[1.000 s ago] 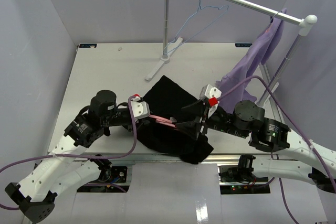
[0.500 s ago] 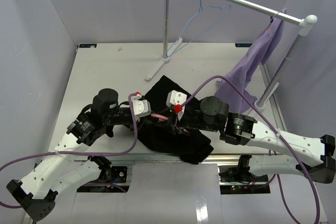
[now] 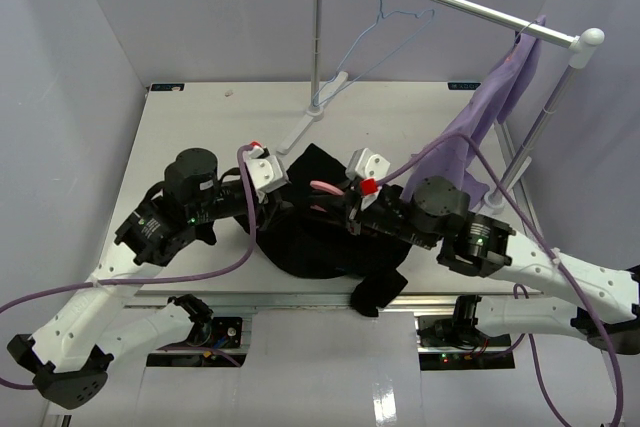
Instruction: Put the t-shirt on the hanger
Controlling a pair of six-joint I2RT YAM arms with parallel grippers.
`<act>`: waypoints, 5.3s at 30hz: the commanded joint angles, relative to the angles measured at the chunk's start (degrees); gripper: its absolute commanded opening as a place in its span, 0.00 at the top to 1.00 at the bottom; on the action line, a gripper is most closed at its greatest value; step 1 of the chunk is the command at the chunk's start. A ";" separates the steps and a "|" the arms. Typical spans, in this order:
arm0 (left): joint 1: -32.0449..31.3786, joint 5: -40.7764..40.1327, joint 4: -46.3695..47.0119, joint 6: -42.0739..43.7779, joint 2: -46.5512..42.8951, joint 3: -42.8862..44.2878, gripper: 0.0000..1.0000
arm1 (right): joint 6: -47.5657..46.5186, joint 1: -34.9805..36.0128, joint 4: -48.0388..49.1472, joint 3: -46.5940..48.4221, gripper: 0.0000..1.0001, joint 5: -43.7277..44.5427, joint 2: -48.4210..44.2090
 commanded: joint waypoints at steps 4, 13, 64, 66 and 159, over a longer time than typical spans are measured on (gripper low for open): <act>1.52 -11.62 -0.33 1.27 -1.21 5.64 0.28 | 1.44 0.26 -13.48 12.15 0.92 2.69 -1.12; 1.52 -13.12 -1.21 2.49 -2.84 5.24 0.25 | 2.12 0.24 -17.91 13.75 0.92 3.79 0.25; 1.52 -14.89 -6.89 -0.38 -8.61 2.38 0.20 | 2.47 0.09 -32.84 23.43 0.92 8.86 -1.20; 1.52 -17.16 -8.37 -0.64 -9.94 2.56 0.20 | 2.67 0.14 -33.06 24.01 0.92 8.71 -2.04; 2.22 11.61 -14.41 13.30 0.80 19.23 0.26 | 2.75 0.17 -31.04 26.52 0.92 -1.41 2.55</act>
